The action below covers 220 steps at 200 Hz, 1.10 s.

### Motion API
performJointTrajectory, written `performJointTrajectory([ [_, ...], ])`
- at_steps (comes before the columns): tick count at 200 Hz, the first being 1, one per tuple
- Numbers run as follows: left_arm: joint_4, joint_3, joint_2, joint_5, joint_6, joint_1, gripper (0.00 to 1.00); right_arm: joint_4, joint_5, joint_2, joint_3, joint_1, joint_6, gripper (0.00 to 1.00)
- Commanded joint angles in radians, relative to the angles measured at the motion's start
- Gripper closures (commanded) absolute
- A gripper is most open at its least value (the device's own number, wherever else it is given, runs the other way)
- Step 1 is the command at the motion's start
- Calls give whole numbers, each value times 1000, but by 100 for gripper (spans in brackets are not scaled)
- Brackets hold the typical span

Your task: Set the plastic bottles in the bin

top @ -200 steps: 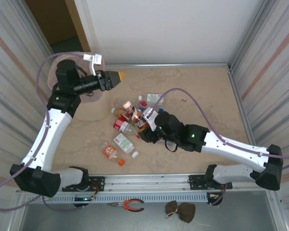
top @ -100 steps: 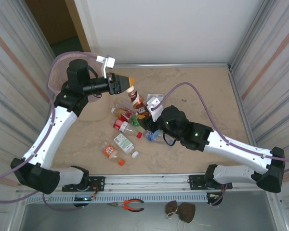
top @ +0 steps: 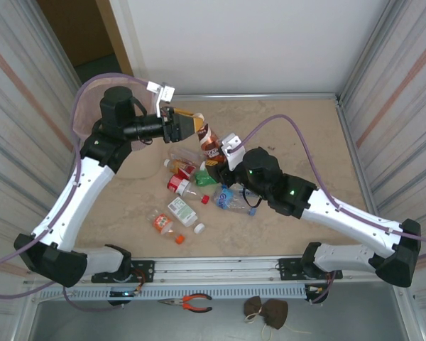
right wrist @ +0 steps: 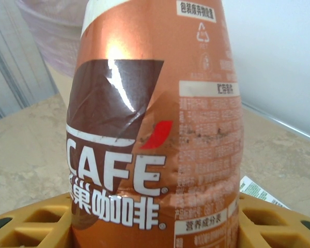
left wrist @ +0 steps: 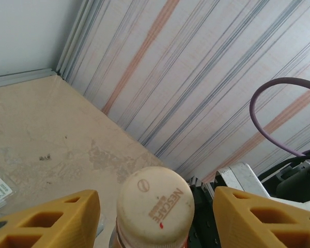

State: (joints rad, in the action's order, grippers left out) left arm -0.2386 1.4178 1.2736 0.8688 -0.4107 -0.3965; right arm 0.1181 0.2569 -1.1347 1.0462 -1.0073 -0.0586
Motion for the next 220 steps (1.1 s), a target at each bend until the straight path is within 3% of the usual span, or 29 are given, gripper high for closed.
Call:
performJointTrajectory([
  [1, -15, 38, 5, 19, 34, -12, 42, -20, -37, -7, 38, 6, 18, 58],
  [42, -8, 52, 14, 19, 33, -24, 60, 12, -61, -19, 52, 4, 23, 58],
  [92, -15, 45, -2, -3, 58, -24, 74, 15, -54, -14, 52, 5, 23, 57],
  [143, -86, 64, -29, -138, 92, -7, 75, 40, -40, 4, 54, 4, 13, 33],
  [172, -128, 100, -26, -175, 49, 90, 76, 40, -17, 43, 32, 4, 7, 28],
  [220, -135, 159, -34, -156, -7, 354, 76, 50, 29, 100, 2, 6, -2, 26],
])
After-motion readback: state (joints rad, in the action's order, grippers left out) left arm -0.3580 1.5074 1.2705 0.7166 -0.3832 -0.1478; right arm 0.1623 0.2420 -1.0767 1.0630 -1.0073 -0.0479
